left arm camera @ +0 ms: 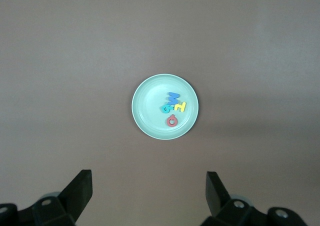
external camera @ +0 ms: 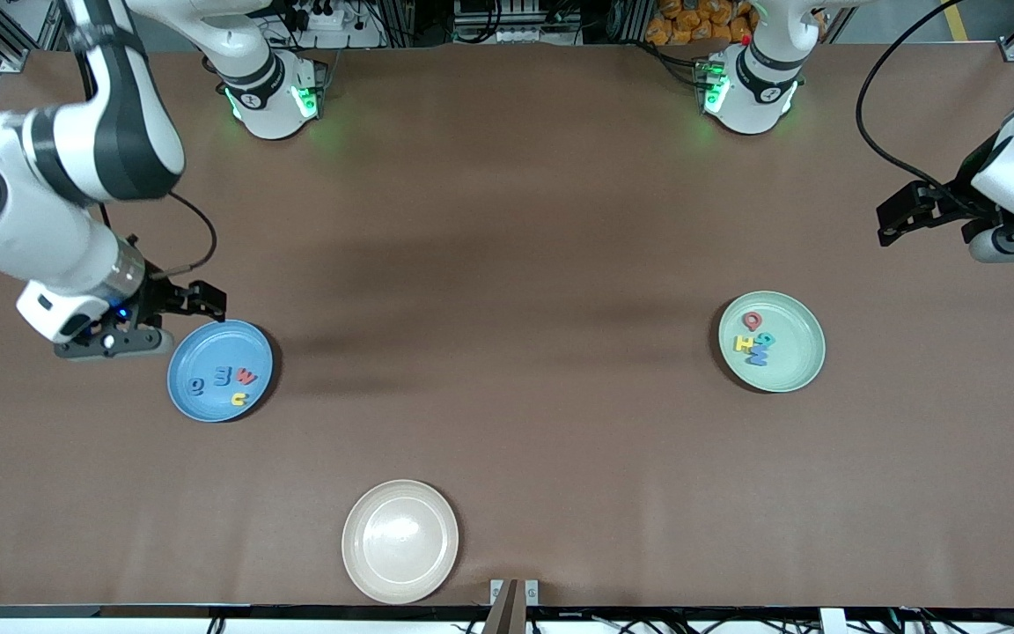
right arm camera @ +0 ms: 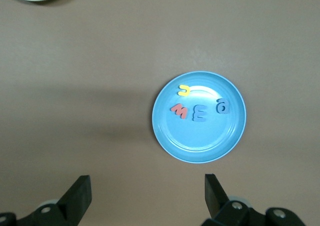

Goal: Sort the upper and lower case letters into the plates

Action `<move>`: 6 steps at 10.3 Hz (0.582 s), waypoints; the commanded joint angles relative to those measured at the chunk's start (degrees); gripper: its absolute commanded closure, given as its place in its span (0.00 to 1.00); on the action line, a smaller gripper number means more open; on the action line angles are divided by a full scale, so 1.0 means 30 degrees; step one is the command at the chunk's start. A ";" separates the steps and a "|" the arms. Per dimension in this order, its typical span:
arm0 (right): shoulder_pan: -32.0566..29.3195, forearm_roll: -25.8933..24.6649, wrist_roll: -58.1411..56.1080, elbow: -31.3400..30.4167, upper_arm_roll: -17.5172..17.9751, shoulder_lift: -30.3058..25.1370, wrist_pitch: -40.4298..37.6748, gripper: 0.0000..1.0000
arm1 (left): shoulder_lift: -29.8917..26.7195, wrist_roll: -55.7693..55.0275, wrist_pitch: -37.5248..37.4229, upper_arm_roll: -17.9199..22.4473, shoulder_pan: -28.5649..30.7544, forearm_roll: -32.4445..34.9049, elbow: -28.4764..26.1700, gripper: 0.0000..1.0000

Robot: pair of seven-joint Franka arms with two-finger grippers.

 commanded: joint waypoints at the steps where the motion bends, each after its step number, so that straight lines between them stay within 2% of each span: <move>1: 0.0150 -0.0432 0.0278 -0.0767 0.0027 -0.1685 0.0139 0.00 | -0.0606 0.0697 -0.0417 0.0097 0.0101 -0.0614 -0.0355 0.00; 3: 0.0179 -0.0432 0.0130 -0.0563 -0.0148 -0.2245 -0.0064 0.00 | -0.0811 0.0726 -0.0565 0.0067 0.0101 -0.0731 -0.0325 0.00; 6: 0.0151 -0.0432 0.0014 0.1336 -0.0150 -0.2363 -0.2431 0.00 | -0.0841 0.0697 -0.0711 0.0799 -0.0075 -0.1668 -0.0355 0.00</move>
